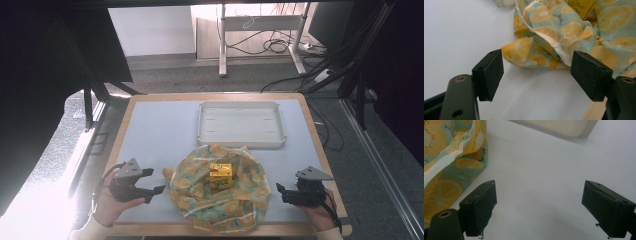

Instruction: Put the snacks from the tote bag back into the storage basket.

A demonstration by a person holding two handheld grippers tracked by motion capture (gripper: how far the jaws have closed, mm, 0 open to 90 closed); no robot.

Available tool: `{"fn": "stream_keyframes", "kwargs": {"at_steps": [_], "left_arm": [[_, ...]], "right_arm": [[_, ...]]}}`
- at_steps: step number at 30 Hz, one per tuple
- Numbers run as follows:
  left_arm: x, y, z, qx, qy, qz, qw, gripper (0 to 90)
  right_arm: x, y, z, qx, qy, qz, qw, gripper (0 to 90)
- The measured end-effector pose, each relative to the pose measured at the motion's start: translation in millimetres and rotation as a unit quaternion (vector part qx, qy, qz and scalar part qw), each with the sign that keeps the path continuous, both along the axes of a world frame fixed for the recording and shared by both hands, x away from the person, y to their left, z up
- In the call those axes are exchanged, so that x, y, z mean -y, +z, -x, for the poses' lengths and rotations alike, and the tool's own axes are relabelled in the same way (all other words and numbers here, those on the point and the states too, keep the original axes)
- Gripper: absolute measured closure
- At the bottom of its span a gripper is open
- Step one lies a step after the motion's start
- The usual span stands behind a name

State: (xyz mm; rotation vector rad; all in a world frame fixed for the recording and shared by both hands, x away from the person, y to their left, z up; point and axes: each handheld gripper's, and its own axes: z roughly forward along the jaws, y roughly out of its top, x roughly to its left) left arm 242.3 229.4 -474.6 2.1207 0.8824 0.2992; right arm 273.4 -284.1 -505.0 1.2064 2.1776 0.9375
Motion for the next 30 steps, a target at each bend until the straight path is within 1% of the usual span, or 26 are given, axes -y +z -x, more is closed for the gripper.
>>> {"fn": "stream_keyframes", "kwargs": {"at_steps": [6,8,11,19,30], "left_arm": [[5.8,5.8,-2.6,0.0,-0.01,0.002,0.9999,26.7],[8.7,8.2,-3.5,0.003,-0.012,-0.002,0.9999,26.7],[13.6,11.4,-5.6,0.001,-0.02,-0.005,0.9998,26.8],[18.2,15.6,-9.7,-0.003,-0.026,-0.006,0.9996,26.8],[26.7,24.2,-13.3,0.0,-0.04,-0.007,0.9992,26.8]], "right_arm": [[1.0,-0.3,-0.3,-0.001,0.0,-0.003,1.0,12.8],[1.0,-0.6,-0.6,-0.002,0.0,-0.004,1.0,12.8],[1.5,-1.0,-0.8,-0.003,0.0,-0.005,1.0,12.8],[2.0,-0.7,-0.7,-0.002,0.0,-0.007,1.0,12.8],[2.0,-1.5,-1.1,-0.002,0.002,-0.007,1.0,12.8]]}}
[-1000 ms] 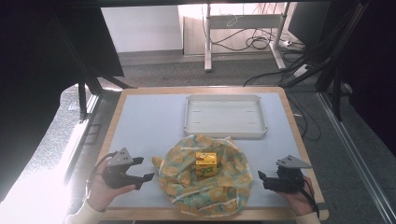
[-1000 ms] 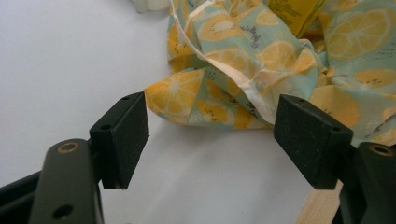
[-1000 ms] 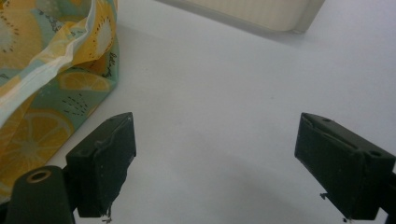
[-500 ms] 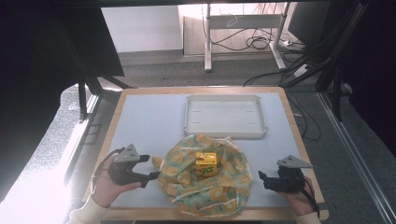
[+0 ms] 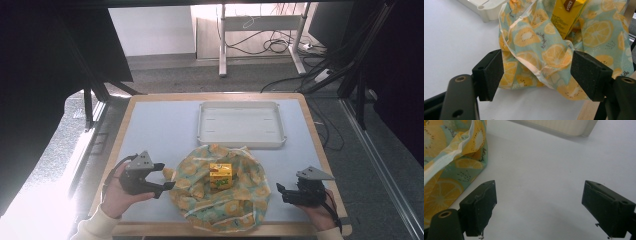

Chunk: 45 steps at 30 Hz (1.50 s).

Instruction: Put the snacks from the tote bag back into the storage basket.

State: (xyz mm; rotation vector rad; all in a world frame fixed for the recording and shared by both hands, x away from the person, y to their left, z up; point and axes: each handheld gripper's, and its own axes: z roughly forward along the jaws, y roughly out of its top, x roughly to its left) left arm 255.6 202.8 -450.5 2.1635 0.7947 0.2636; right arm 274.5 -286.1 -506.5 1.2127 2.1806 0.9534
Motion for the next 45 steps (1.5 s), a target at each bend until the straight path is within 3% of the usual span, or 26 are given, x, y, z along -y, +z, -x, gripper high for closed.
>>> {"fn": "stream_keyframes", "kwargs": {"at_steps": [30,45], "left_arm": [[25.8,11.6,-10.3,0.0,-0.031,-0.009,0.9995,26.5],[47.3,16.4,-15.8,0.004,-0.057,-0.021,0.9981,26.6]], "right_arm": [[1.0,-0.9,-0.4,-0.002,0.0,-0.003,1.0,12.8],[0.8,-0.8,0.1,0.0,0.0,0.0,1.0,12.8]]}}
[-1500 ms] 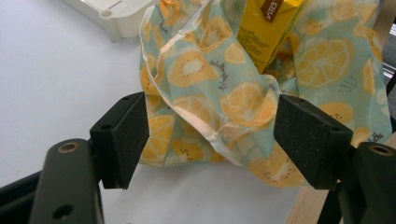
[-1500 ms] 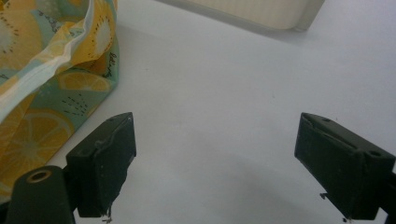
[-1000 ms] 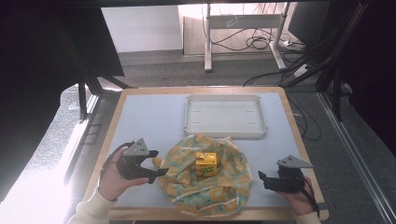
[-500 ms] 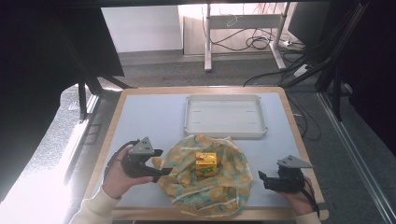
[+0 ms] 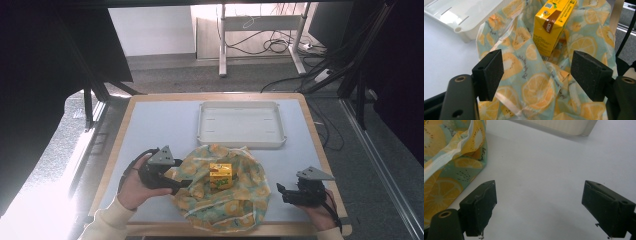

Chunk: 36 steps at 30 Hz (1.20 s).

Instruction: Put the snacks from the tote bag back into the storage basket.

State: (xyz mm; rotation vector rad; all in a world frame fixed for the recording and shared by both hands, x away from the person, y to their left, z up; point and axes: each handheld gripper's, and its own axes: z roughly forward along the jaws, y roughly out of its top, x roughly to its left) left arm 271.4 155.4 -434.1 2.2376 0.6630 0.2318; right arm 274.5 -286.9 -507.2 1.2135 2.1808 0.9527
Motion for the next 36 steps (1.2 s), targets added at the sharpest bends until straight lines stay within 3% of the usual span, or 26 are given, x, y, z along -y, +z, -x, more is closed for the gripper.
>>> {"fn": "stream_keyframes", "kwargs": {"at_steps": [23,36], "left_arm": [[25.6,5.6,-11.3,0.0,-0.026,-0.013,0.9996,26.7],[48.7,11.3,-21.1,0.002,-0.06,-0.034,0.9976,26.6]], "right_arm": [[1.8,0.0,0.0,0.003,0.0,-0.004,1.0,12.8],[2.7,0.2,0.5,0.001,-0.003,-0.004,1.0,12.8]]}}
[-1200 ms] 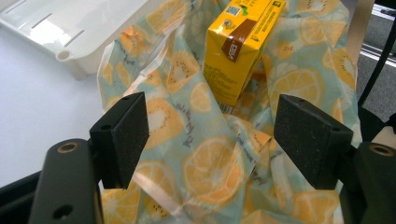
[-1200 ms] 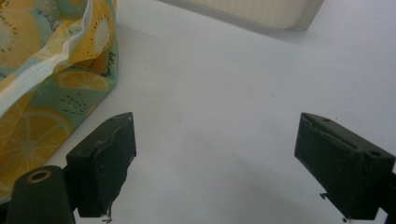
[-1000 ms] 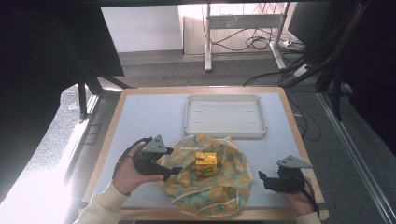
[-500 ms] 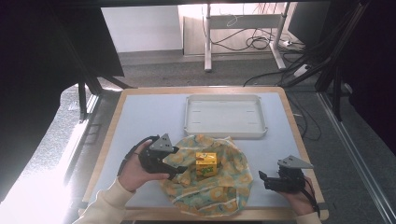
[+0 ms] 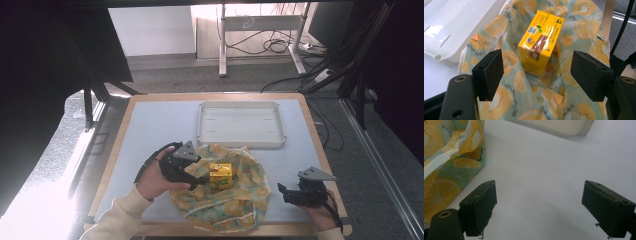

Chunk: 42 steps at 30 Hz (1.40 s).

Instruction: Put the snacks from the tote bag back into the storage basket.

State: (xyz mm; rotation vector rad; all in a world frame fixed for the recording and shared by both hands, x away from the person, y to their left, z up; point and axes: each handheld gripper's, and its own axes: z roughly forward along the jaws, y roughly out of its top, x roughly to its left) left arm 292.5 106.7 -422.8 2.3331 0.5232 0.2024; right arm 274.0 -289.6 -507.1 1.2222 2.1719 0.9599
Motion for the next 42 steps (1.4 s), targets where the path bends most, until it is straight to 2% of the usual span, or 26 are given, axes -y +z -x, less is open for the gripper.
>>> {"fn": "stream_keyframes", "kwargs": {"at_steps": [15,26,29,32,36,39,40,42], "left_arm": [[24.3,-0.4,-11.4,0.003,-0.028,-0.019,0.9994,27.1],[38.7,-1.6,-20.3,0.0,-0.056,-0.043,0.9975,27.3],[41.1,-2.9,-22.6,-0.003,-0.058,-0.042,0.9974,27.3],[43.0,-4.5,-25.5,-0.003,-0.062,-0.056,0.9965,27.3],[46.0,-5.8,-29.4,-0.004,-0.062,-0.063,0.9961,27.3],[49.5,-6.8,-30.6,-0.003,-0.069,-0.07,0.9952,27.5],[50.3,-6.5,-31.5,-0.002,-0.074,-0.078,0.9942,27.5],[53.1,-7.4,-31.5,-0.002,-0.078,-0.076,0.9941,27.6]], "right_arm": [[2.1,-0.6,0.1,-0.001,-0.003,-0.002,1.0,12.8],[3.0,-1.1,0.2,-0.002,-0.003,-0.002,1.0,12.8],[3.2,-1.3,0.3,-0.002,-0.004,-0.002,1.0,12.8],[3.4,-1.4,0.2,-0.003,-0.004,-0.002,1.0,12.8],[3.4,-1.4,0.2,-0.002,-0.004,-0.002,1.0,12.8],[3.5,-1.6,0.1,-0.003,-0.004,-0.001,1.0,12.8],[3.5,-1.8,0.1,-0.003,-0.004,-0.001,1.0,12.8],[3.6,-1.9,0.1,-0.003,-0.004,-0.001,1.0,12.8]]}}
